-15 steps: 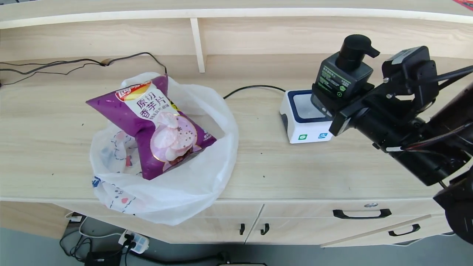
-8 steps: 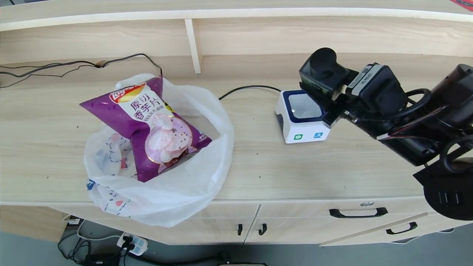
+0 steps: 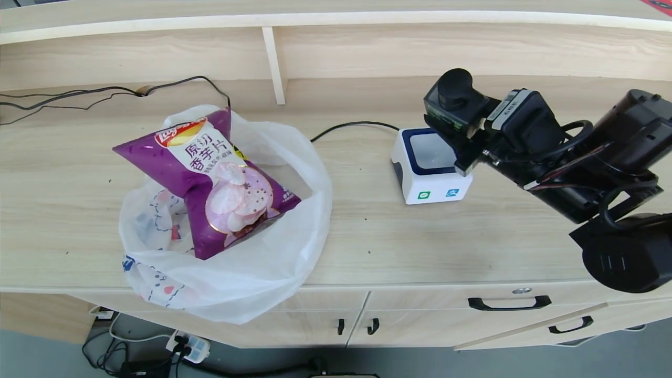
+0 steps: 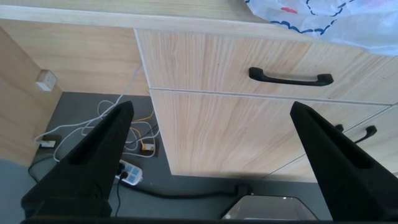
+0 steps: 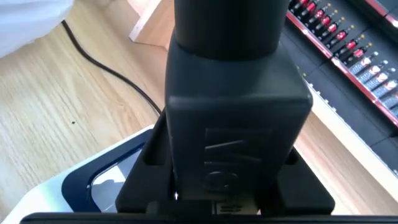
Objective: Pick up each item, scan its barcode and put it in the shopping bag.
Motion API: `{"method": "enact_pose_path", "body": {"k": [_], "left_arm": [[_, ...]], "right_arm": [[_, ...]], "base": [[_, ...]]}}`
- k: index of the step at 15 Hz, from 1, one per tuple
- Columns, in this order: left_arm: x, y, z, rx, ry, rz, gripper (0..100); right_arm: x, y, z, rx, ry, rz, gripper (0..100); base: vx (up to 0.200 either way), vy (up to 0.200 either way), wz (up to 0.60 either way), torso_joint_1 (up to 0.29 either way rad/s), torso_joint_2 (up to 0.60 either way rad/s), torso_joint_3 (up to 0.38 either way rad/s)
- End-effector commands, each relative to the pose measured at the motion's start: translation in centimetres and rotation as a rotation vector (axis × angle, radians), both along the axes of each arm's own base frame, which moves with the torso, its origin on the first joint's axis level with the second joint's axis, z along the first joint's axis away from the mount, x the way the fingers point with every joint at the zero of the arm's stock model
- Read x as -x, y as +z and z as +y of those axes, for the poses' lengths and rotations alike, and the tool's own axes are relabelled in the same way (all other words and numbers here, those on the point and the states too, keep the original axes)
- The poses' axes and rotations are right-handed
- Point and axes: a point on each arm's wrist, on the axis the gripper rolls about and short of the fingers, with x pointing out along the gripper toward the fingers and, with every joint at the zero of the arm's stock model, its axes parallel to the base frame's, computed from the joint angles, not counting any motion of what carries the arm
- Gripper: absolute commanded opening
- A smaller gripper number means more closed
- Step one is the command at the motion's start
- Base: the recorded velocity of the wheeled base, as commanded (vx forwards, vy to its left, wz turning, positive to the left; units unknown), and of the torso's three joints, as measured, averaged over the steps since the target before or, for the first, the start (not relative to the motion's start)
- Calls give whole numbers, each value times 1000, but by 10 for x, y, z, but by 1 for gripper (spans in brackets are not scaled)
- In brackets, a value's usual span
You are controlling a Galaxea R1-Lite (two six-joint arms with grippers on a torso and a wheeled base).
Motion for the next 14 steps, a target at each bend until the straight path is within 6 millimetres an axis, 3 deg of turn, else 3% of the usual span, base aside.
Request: {"method": "enact_pose_path", "body": {"k": [1, 7, 10, 12, 14], "left_arm": [[0, 0, 0, 0, 0, -1, 100], [0, 0, 0, 0, 0, -1, 100], [0, 0, 0, 0, -2, -1, 100], [0, 0, 0, 0, -2, -1, 100], [0, 0, 0, 0, -2, -1, 100]], "right_arm": [[0, -2, -3, -4, -9, 12, 0], [6, -9, -3, -12, -2, 19, 0], [32, 6, 30, -116, 138, 35, 0], [58, 18, 28, -289, 120, 100, 0], [70, 29, 21, -330, 105, 112, 0]], "base": [[0, 0, 0, 0, 0, 0], [0, 0, 0, 0, 0, 0], [0, 0, 0, 0, 0, 0], [0, 0, 600, 0, -2, -2], [0, 0, 600, -2, 5, 5]]}}
